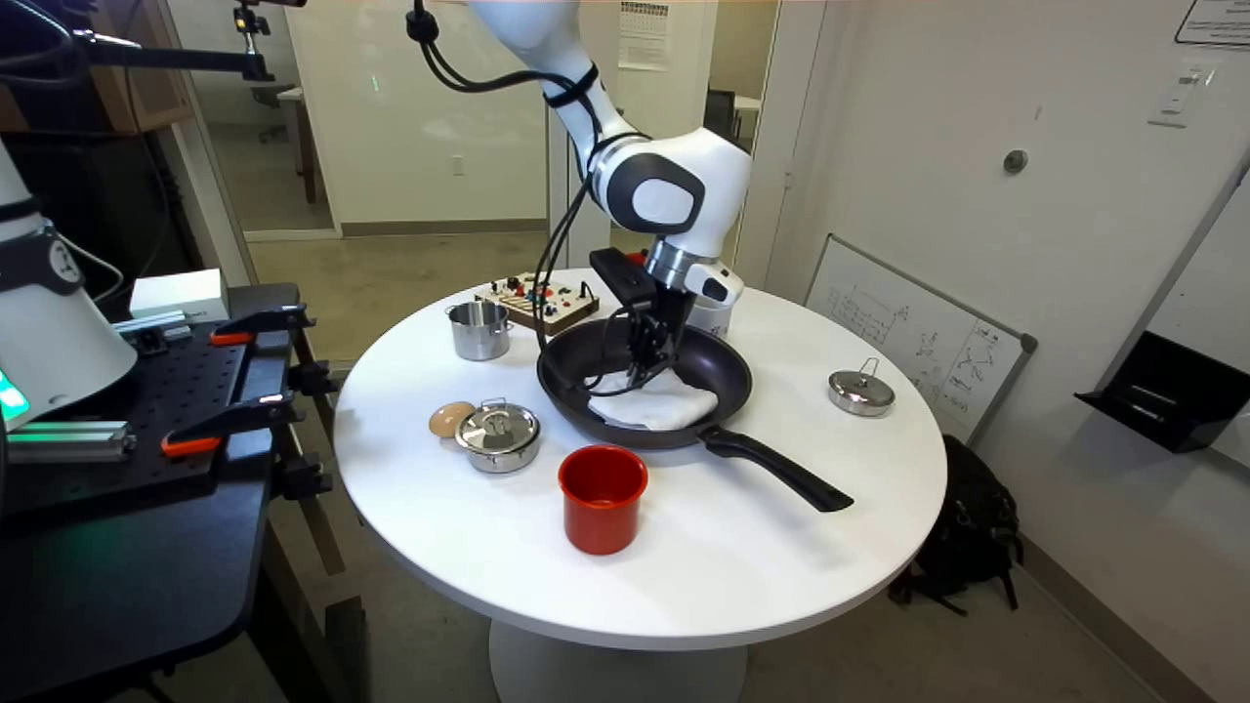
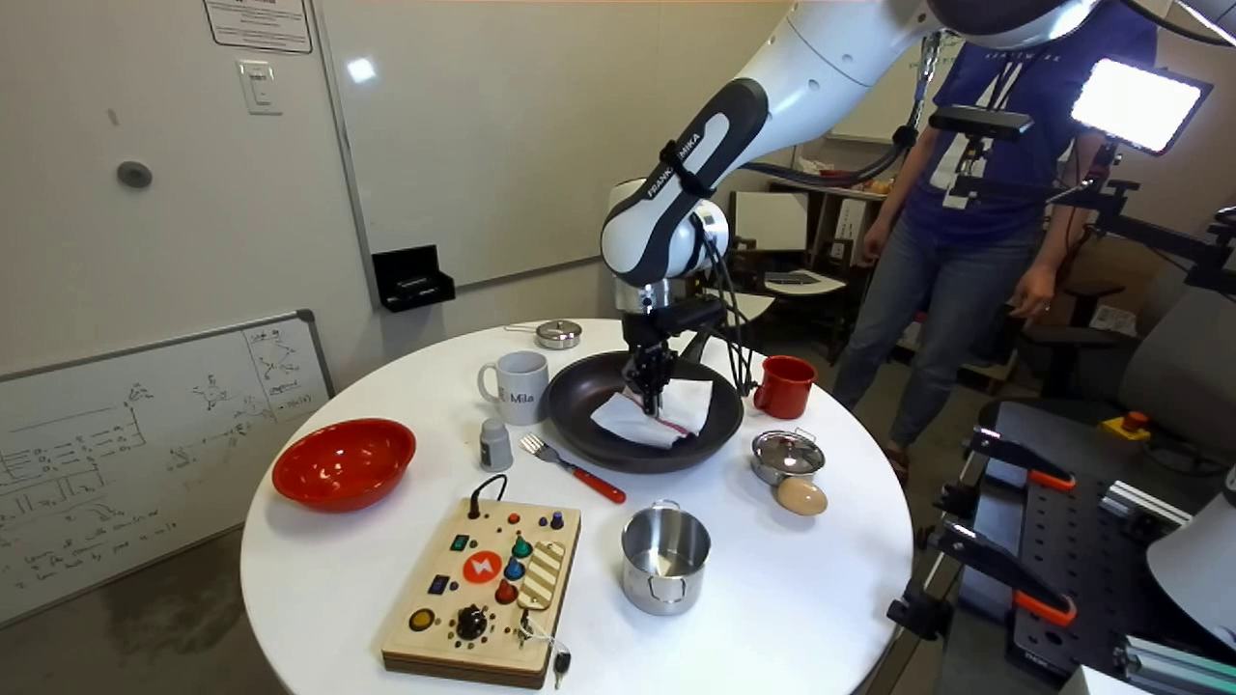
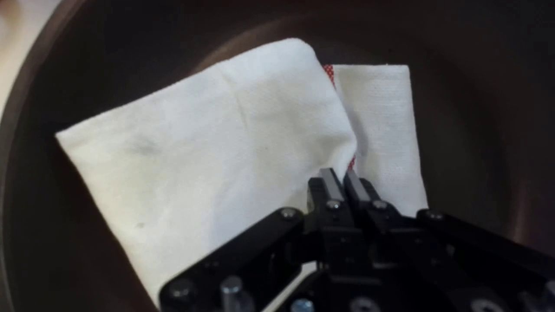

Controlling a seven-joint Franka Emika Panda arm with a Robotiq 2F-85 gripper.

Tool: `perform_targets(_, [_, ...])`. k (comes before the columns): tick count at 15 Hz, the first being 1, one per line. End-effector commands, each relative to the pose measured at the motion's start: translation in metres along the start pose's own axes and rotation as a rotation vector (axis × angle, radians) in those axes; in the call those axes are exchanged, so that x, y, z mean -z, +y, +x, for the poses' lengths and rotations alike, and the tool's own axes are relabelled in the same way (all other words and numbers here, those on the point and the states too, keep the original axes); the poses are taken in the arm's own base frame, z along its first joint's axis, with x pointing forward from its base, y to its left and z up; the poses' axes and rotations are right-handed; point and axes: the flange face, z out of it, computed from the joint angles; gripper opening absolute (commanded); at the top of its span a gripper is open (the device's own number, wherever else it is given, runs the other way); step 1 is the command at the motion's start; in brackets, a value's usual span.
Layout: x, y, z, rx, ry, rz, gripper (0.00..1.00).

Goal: Use the white towel to wipe the pan

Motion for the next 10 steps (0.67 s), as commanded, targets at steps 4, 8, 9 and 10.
perform_targets(4, [-0.009, 0.003, 0.018, 0.009, -0.053, -0.009, 0.05])
perform_targets(8, [-0.001, 0.001, 0.028, 0.013, -0.029, -0.011, 0.06])
perform_targets(9, [0.005, -0.001, 0.032, 0.018, -0.020, -0.012, 0.05])
perform_targets(10, [0.009, -0.003, 0.035, 0.020, -0.011, -0.019, 0.06])
